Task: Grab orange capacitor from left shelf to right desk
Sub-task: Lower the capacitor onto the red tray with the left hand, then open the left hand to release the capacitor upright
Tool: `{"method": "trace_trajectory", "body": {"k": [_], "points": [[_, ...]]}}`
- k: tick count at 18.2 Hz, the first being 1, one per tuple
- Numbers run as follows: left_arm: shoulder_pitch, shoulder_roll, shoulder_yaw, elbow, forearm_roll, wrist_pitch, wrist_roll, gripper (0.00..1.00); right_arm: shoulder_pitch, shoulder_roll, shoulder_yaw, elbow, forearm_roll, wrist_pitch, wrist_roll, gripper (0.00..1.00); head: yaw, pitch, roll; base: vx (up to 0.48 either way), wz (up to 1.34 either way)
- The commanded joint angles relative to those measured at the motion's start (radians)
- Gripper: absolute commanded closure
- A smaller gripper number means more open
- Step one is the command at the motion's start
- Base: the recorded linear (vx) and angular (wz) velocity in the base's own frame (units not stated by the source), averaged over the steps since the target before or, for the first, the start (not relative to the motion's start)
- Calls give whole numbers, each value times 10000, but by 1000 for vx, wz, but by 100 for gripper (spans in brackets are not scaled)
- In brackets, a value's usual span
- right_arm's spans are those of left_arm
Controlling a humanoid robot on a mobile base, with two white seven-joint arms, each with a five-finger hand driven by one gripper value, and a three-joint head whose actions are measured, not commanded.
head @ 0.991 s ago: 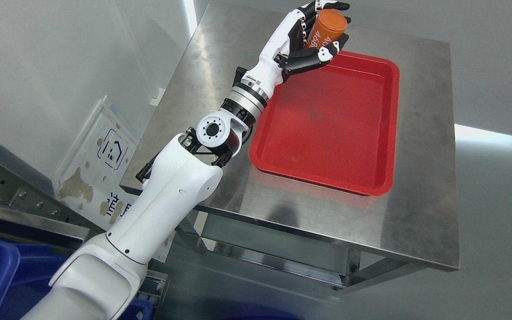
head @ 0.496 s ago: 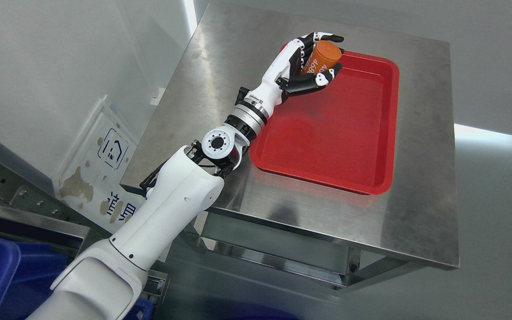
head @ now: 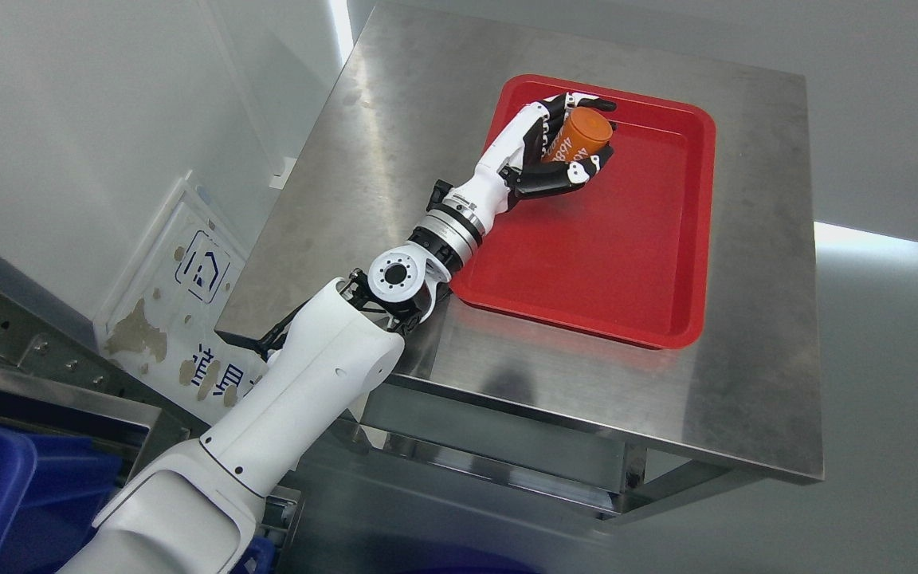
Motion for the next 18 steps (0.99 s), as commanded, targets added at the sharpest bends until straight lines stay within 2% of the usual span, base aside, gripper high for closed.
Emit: {"method": "trace_trajectory", "body": {"k": [1,9,11,14,16,18], "points": [[45,174,-464,5,-3,55,-29,72,199,-176,-123,-175,31,8,7,0,0,0,0,0,0],[-200,174,-36,-102,-34,469,-29,32,199,-176,-123,-175,31,8,7,0,0,0,0,0,0],[-368,174,347,-148,-34,515,-29,26,199,-176,-123,-175,31,-7,7,0,0,0,0,0,0],[-492,174,838,-194,-34,592,-29,24,199,-176,-123,-175,31,8,7,0,0,1,0,0,0],[-919,174,1526,-194,-34,592,-29,16,199,-176,-123,-175,31,-8,7,0,0,0,0,0,0],[-1425,174,2369,-164,-64,592,-29,14,199,-176,-123,-175,31,8,7,0,0,0,0,0,0]]}}
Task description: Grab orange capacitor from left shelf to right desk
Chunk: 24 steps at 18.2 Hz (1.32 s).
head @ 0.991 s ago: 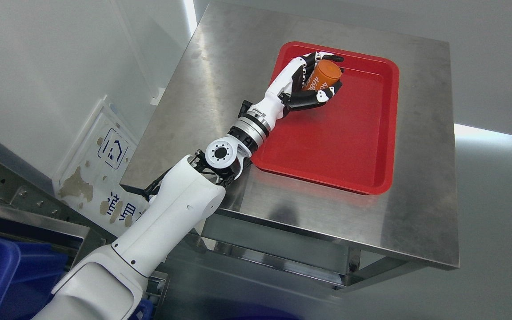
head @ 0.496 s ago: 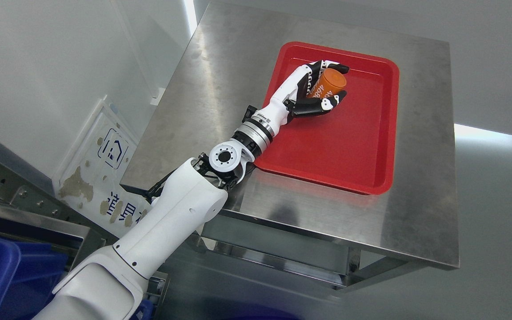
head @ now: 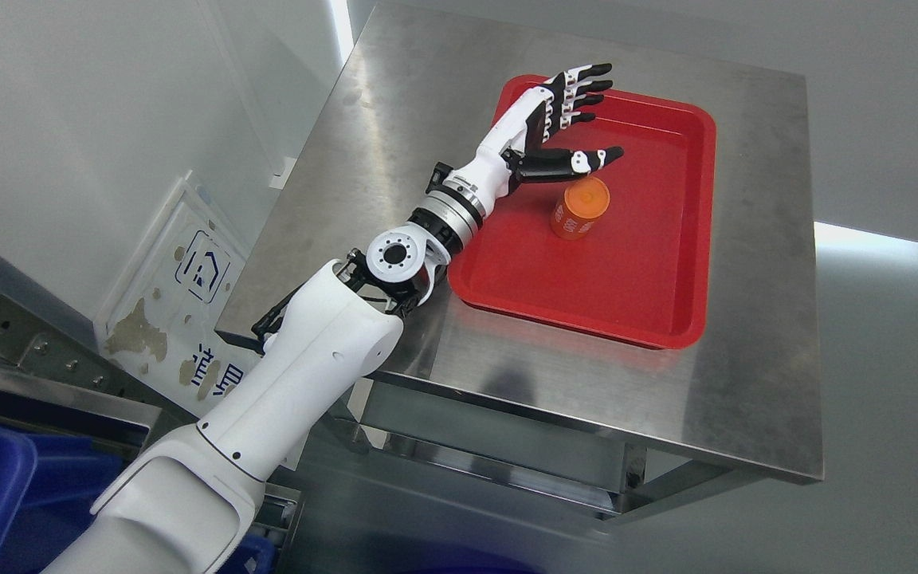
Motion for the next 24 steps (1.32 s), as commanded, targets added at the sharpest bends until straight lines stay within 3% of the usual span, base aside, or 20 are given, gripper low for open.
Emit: {"method": "trace_trajectory", "body": {"k": [1,6,11,14,24], "points": [[-1058,175,2242,21,-59,34,6,13,199,-175,-123,-175,31,52,7,0,0,0,0,0,0],[-1428,175,3227,2148,-2890,141,21,11,199,-175,-123,-175,31,36,7,0,0,0,0,0,0],[-1076,175,3534,3363,-3815,325,128,9,199,-175,-123,-175,31,52,7,0,0,0,0,0,0],[-739,175,4238,3412,-4614,325,128,9,199,-175,-123,-175,31,36,7,0,0,0,0,0,0],[550,175,4959,2063,-4585,111,21,0,199,-175,-123,-175,31,36,7,0,0,0,0,0,0]]}}
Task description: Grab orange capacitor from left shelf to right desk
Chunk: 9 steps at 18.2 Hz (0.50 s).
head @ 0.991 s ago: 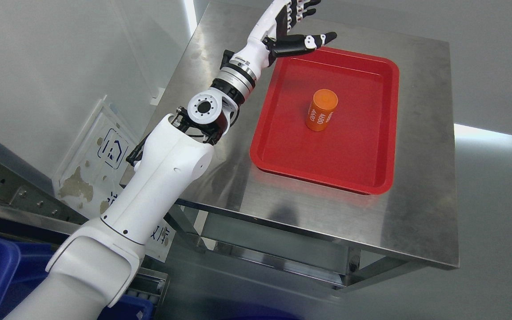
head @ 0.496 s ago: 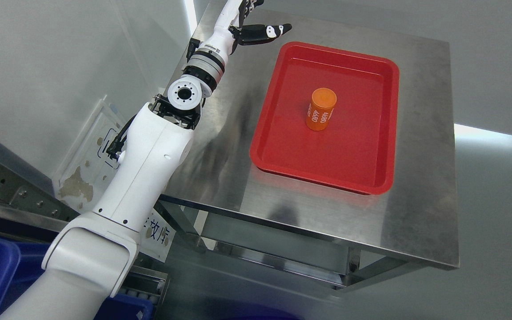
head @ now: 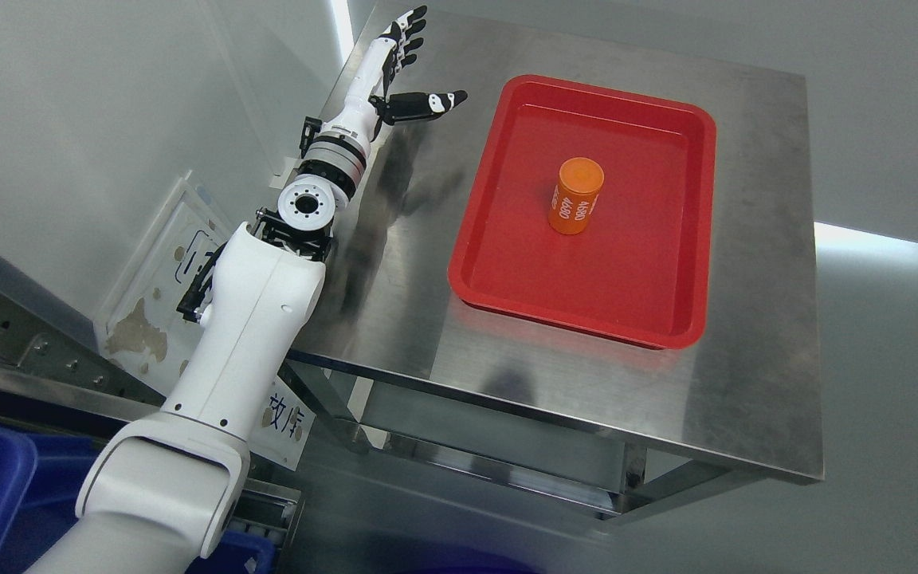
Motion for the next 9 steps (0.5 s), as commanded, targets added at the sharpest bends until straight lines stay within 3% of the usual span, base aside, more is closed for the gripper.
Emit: {"method": "trace_trajectory", "body": {"k": [1,9], "points": [[657,176,1416,-462,-210,-179,-24,0,199,-175,-123,-175,31,-1,7,0,0,0,0,0,0],[1608,176,2765,-1476,696,-179,7,0,199,-175,-123,-175,31,-1,7,0,0,0,0,0,0]]}}
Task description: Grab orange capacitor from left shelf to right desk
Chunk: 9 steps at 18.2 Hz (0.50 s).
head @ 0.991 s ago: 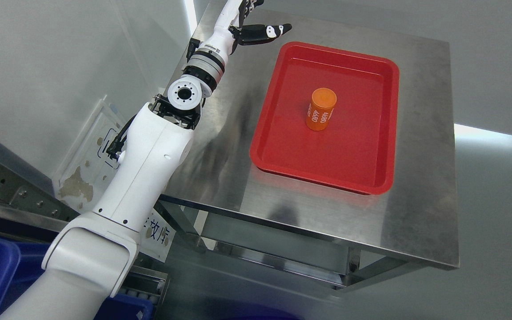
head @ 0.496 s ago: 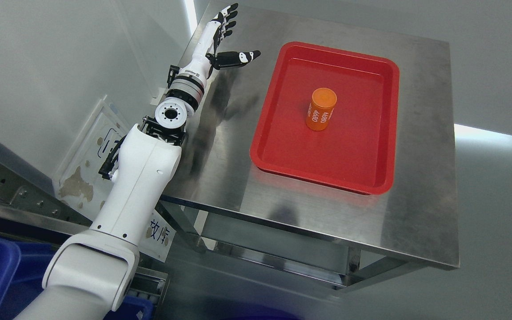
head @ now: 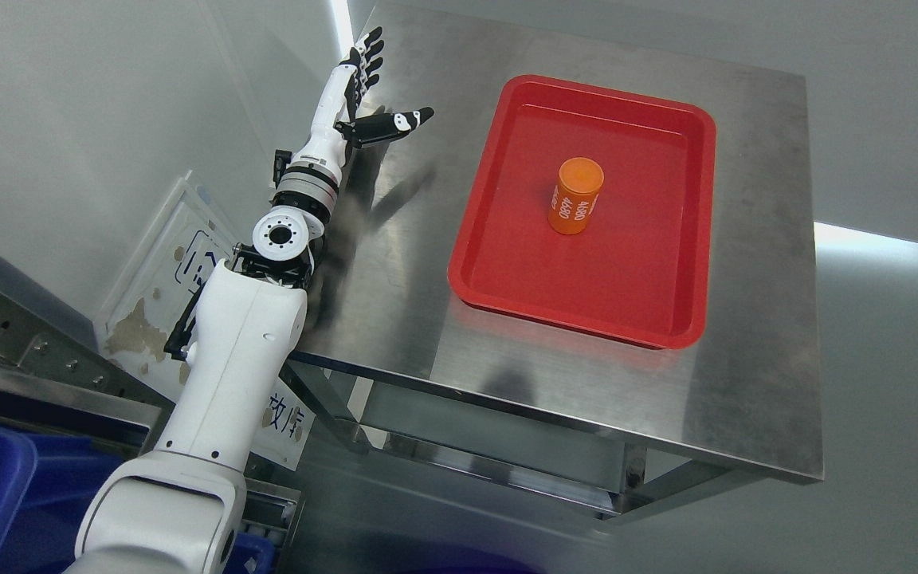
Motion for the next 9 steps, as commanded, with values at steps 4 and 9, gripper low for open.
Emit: {"method": "trace_trajectory", "body": {"k": [4,9], "points": [[911,175,2418,-939,432,-4,10,0,200,-174,-123,-175,31,-27,7,0,0,0,0,0,0],[1509,175,2587,-1613,432,-4,10,0,200,-174,-123,-175,31,-42,7,0,0,0,0,0,0]]}}
